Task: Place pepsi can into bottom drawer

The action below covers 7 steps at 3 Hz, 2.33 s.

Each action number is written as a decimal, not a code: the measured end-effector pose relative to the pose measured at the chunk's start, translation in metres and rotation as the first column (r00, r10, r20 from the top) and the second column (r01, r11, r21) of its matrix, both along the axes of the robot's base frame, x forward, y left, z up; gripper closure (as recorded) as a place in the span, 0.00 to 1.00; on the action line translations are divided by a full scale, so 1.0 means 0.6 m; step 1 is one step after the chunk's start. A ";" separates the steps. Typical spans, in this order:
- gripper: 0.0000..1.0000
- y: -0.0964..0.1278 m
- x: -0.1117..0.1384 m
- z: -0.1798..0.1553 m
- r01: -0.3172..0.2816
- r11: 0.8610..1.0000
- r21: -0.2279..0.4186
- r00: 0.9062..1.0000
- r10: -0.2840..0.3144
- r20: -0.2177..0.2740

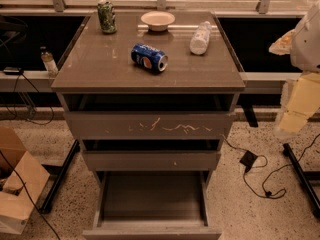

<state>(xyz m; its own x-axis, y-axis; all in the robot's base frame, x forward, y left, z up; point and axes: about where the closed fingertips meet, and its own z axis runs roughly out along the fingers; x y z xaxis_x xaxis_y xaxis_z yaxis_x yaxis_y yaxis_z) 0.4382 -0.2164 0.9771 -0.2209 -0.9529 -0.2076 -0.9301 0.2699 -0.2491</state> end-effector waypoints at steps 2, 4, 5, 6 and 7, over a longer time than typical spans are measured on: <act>0.00 0.018 0.021 -0.006 0.004 0.996 0.090 1.000 -0.006 0.027; 0.00 0.143 0.118 -0.041 -0.117 0.906 0.408 0.991 0.083 0.100; 0.00 0.193 0.163 -0.048 -0.173 0.854 0.491 0.984 0.128 0.125; 0.00 0.240 0.211 -0.048 -0.238 0.786 0.570 0.971 0.177 0.160; 0.00 0.265 0.237 -0.030 -0.293 0.776 0.558 0.956 0.231 0.180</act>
Offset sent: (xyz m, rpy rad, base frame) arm 0.0361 0.0276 -0.0133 0.2568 -0.0580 -0.0130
